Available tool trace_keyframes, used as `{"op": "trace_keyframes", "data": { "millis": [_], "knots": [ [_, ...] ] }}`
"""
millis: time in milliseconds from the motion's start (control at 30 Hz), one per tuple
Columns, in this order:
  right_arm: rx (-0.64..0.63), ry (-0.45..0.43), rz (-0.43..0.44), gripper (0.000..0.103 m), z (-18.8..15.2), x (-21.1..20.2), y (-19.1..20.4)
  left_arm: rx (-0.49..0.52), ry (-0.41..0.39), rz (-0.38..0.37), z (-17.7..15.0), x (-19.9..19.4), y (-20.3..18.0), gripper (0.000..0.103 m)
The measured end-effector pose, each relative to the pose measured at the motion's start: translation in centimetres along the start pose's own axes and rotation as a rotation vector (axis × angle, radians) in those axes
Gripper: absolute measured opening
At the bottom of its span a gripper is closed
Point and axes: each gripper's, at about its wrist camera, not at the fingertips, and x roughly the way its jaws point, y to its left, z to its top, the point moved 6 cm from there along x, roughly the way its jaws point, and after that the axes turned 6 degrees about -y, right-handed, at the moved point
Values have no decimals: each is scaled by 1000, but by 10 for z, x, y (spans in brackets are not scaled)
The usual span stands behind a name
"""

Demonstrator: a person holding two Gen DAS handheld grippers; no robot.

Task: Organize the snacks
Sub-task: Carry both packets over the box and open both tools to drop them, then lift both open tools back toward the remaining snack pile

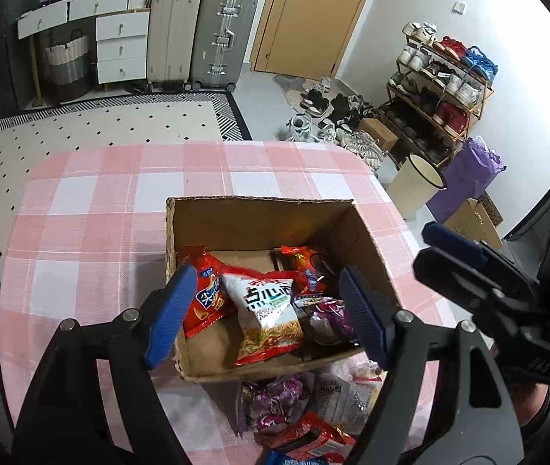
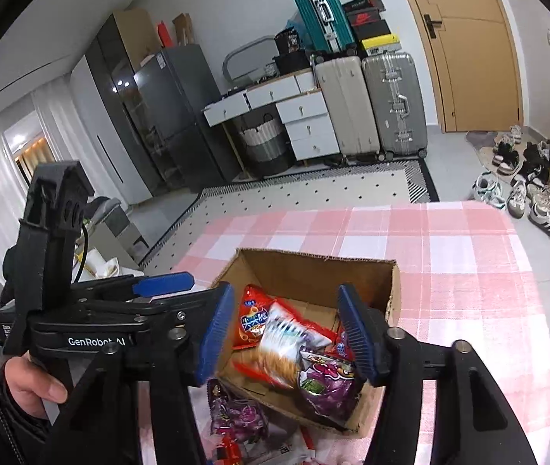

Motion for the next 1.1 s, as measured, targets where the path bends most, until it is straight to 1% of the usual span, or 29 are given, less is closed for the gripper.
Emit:
{"op": "trace_keyframes", "data": {
  "millis": [33,133,233,433,500,567,700,767,833,933,1100],
  "knots": [
    [-2,-10,-1,68,1,-5,2,5,-9,6,-1,-5,-1,74],
    [-6,-31,-2,68,4,-19,8,19,-29,15,-5,-20,-5,75],
    [-14,-41,-1,72,4,-31,16,18,-30,16,-10,-32,-8,78],
    [-27,-64,0,73,3,-57,30,27,-52,26,-15,-61,-18,81],
    [-32,-73,1,76,2,-66,35,32,-59,30,-18,-70,-21,81],
    [-38,-88,3,83,1,-76,40,39,-66,30,-22,-80,-25,82],
    [-53,-110,1,86,-2,-96,50,52,-85,39,-29,-100,-32,84],
    [-58,-121,1,90,-4,-106,55,52,-99,42,-33,-112,-35,86],
    [-63,-130,-1,91,-8,-115,58,49,-110,53,-36,-122,-36,87],
    [-81,-136,-18,94,-15,-127,65,54,-123,50,-41,-136,-39,87],
    [-79,-141,-20,96,-27,-144,72,66,-131,47,-55,-157,-46,88]
  ]
}}
